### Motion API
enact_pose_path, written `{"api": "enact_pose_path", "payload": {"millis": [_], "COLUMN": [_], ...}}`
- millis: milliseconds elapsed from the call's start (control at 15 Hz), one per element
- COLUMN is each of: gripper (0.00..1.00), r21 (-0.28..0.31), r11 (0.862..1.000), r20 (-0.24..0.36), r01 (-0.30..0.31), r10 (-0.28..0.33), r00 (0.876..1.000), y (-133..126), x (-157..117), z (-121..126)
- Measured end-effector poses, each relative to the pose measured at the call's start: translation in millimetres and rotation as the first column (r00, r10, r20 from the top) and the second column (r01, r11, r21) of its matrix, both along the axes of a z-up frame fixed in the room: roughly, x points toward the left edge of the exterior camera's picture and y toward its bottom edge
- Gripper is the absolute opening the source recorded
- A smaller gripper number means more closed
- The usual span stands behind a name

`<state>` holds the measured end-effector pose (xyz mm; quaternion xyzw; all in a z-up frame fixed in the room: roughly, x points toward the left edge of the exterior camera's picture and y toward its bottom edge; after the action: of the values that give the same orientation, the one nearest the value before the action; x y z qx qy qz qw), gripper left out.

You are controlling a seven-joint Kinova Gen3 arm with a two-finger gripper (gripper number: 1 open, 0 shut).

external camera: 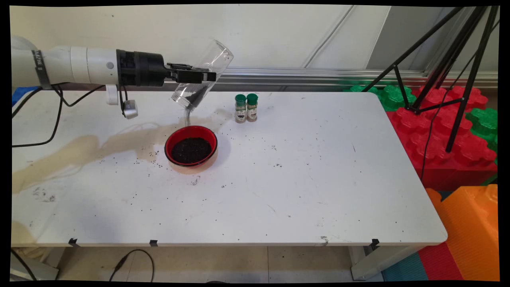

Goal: Pour the black seasoning powder in the red bowl

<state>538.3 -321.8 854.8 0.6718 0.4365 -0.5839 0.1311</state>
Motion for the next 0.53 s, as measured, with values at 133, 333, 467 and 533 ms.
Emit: {"api": "enact_pose_path", "payload": {"millis": [133, 333, 467, 533], "gripper": [0.00, 0.00, 0.00, 0.00], "r21": [-0.006, -0.019, -0.026, -0.030], "r11": [1.000, 1.000, 1.000, 0.999], "r20": [0.004, 0.008, 0.011, 0.012], "r01": [0.004, 0.012, 0.017, 0.019], "r10": [-0.004, -0.012, -0.017, -0.019], "r00": [1.000, 1.000, 1.000, 1.000], "y": [0.5, 1.3, 2.1, 2.5], "x": [-0.3, -1.1, -1.5, -1.8], "z": [-0.4, -0.7, -0.8, -0.9]}}
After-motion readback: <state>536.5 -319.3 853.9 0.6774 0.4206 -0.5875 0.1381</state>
